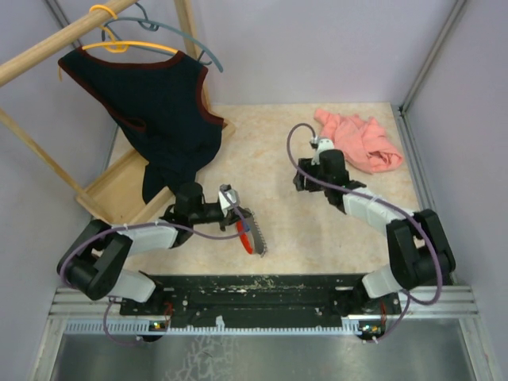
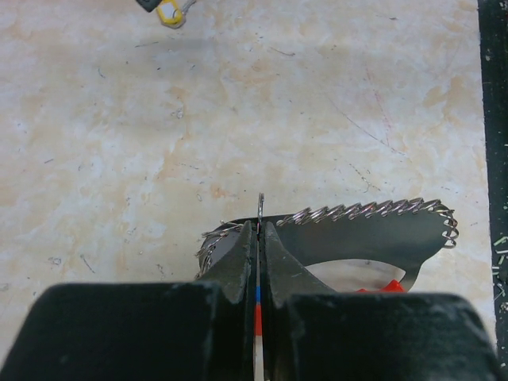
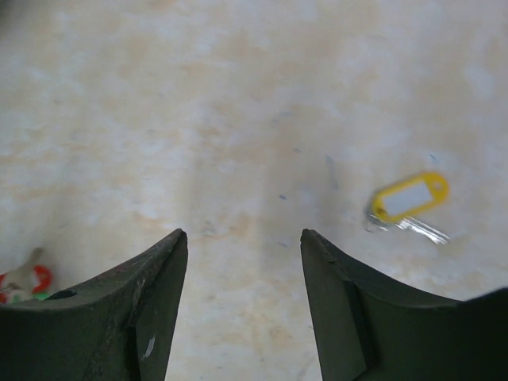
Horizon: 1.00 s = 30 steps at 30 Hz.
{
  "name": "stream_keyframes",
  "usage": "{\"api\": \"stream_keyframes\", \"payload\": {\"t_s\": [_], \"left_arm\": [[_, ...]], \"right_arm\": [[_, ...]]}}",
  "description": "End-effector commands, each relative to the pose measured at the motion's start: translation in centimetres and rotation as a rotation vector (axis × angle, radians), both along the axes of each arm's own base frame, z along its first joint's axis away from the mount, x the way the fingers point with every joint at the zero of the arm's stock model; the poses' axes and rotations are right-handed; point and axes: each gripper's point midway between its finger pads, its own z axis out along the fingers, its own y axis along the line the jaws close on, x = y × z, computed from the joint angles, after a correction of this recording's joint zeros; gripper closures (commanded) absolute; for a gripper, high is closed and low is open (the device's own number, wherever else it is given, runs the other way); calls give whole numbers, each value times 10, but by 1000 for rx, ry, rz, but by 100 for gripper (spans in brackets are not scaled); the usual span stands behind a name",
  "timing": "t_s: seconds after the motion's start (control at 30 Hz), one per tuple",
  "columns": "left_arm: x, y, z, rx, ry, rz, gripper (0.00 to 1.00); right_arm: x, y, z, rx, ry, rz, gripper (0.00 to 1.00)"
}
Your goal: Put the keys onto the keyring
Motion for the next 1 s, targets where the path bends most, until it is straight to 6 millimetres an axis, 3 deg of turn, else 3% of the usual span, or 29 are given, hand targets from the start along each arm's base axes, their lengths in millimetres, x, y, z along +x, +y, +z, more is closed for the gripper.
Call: {"api": "stream_keyframes", "payload": {"t_s": [0.0,0.17,0.47,0.77,0.97], "left_arm": [[10,-5,5,1,2,23,100],[11,-4,4,6,7,30,100],[10,-4,3,7,10,26,100],[10,-5,1,9,18,24,100],[10,-4,0,13,18,29,100]], "right_arm": [[26,-52,-18,-12,126,-235,42],[43,-71,-29,-56,156,-300,50],[53,-85,-55,-108,224,-357,56],[83,-86,-49,-181,187,-284,61],[95,-88,-66,-194,244,-272,70]]}}
